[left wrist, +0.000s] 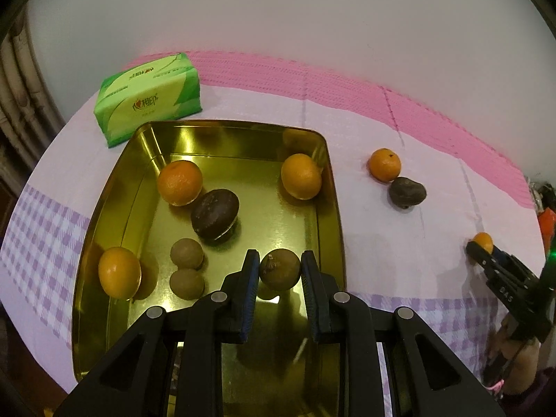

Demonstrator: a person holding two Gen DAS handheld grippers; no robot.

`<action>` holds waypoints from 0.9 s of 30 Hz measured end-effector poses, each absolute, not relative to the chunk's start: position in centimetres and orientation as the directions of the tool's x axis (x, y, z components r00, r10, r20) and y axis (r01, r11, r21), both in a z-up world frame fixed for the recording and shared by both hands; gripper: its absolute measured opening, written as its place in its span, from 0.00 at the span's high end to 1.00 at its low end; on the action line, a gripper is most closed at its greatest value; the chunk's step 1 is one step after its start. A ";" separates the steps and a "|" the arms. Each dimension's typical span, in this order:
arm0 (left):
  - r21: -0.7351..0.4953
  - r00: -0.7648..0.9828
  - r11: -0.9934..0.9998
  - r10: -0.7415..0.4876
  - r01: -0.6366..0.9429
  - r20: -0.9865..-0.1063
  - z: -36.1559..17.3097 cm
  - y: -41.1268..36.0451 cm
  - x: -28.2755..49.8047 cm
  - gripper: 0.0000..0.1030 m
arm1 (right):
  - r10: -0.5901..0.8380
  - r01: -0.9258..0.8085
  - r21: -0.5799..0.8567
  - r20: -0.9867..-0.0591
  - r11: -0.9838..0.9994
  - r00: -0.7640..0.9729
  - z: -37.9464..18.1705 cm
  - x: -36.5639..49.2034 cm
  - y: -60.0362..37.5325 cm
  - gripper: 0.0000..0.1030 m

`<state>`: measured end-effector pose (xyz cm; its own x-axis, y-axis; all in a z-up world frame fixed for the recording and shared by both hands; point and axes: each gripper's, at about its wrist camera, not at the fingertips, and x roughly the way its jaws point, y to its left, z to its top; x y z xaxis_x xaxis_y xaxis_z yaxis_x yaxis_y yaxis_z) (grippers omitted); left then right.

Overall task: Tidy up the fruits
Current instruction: 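Release the longan into the tin and open the left gripper, then carry the yellow orange over the tin and open the right gripper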

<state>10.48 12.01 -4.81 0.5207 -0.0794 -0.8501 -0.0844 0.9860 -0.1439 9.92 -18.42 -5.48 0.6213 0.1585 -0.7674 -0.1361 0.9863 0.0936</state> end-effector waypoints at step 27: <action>0.043 0.538 0.995 0.084 -0.089 -0.839 -3.8 10.2 9.4 0.51 | 0.154 -0.138 0.086 -0.769 0.987 0.620 -5.4 10.0 -18.3 0.65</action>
